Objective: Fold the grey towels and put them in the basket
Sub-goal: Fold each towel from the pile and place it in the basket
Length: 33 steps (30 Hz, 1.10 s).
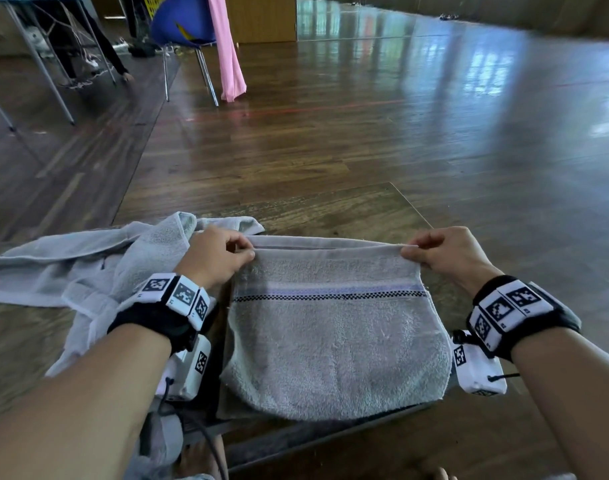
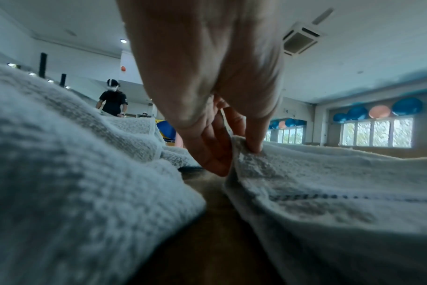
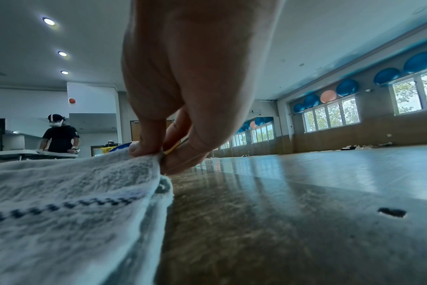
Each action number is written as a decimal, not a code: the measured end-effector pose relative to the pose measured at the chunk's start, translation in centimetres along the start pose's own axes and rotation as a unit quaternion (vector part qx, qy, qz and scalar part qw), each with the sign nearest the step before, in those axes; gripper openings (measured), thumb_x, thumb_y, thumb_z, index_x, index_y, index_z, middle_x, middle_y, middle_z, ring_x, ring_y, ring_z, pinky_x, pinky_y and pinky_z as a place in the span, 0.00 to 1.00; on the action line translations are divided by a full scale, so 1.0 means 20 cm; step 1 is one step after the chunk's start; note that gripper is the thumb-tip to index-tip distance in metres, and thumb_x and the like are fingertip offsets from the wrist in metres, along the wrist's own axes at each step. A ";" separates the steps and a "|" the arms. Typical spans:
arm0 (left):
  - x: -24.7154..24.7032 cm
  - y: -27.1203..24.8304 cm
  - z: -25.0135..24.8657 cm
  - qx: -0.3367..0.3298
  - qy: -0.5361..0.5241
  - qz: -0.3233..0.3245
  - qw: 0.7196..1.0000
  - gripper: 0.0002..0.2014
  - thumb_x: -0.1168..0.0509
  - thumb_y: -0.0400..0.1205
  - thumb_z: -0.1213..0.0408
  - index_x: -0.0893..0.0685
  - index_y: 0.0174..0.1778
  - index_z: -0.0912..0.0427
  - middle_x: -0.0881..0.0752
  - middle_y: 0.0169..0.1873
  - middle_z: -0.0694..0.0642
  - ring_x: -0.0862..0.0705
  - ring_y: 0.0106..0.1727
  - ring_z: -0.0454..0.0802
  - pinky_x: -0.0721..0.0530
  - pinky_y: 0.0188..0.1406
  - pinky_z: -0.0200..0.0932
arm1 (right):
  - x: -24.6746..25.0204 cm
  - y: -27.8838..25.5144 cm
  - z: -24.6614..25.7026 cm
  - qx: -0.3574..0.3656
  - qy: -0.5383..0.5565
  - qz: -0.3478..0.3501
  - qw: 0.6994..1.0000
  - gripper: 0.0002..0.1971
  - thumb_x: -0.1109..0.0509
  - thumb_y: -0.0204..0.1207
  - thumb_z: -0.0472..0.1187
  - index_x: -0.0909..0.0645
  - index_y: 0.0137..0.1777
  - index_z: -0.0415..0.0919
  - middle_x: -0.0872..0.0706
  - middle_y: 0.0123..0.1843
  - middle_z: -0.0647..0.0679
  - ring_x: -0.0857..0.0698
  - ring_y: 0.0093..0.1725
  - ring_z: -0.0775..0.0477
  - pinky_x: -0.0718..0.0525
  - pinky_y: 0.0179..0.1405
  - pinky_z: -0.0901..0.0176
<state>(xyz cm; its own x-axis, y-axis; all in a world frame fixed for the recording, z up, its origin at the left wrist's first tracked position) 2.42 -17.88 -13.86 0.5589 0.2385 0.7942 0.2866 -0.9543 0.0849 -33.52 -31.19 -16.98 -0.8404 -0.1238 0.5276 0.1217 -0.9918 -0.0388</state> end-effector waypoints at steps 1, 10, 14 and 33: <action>-0.01 0.00 0.00 -0.005 0.007 0.006 1.000 0.03 0.25 0.78 0.64 0.07 0.43 0.59 0.10 0.41 0.56 0.13 0.45 0.52 0.16 0.52 0.47 | -0.01 0.00 -0.01 0.001 -0.006 0.007 1.000 0.07 0.12 0.66 0.39 0.09 0.34 0.44 0.09 0.32 0.53 0.12 0.36 0.51 0.14 0.40 0.58; -0.06 0.02 -0.03 -0.037 -0.006 0.000 0.999 0.03 0.26 0.78 0.67 0.11 0.41 0.62 0.14 0.45 0.53 0.17 0.43 0.50 0.22 0.41 0.38 | -0.05 -0.03 0.04 0.059 -0.069 0.083 0.992 0.06 0.15 0.70 0.38 0.09 0.40 0.49 0.07 0.43 0.47 0.10 0.47 0.46 0.13 0.55 0.52; -0.06 0.04 -0.05 -0.039 -0.046 -0.041 0.997 0.03 0.27 0.79 0.65 0.11 0.41 0.60 0.13 0.38 0.49 0.18 0.34 0.42 0.22 0.36 0.33 | -0.06 -0.04 0.05 0.070 -0.085 0.086 0.990 0.05 0.16 0.71 0.40 0.09 0.40 0.49 0.11 0.37 0.52 0.15 0.38 0.54 0.19 0.45 0.57; 0.15 0.03 0.00 -0.002 -0.177 -0.102 0.979 0.04 0.19 0.72 0.60 0.07 0.39 0.53 0.09 0.32 0.49 0.14 0.33 0.40 0.15 0.36 0.35 | 0.10 -0.05 0.14 0.099 0.027 -0.039 0.994 0.05 0.18 0.73 0.40 0.11 0.44 0.49 0.09 0.42 0.48 0.13 0.40 0.52 0.12 0.43 0.61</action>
<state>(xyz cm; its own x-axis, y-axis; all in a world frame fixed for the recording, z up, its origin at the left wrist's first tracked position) 4.24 -17.77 -11.42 0.7248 0.4718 0.5020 0.4186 -0.8804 0.2231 -33.88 -30.44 -13.57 -0.8781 -0.0533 0.4756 0.1520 -0.9734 0.1715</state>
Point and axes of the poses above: each hand's wrist, its own y-axis towards the middle knuckle, its own x-axis out of the back of the hand, z = x × y, the point moved 4 cm from there along y, towards the middle knuckle
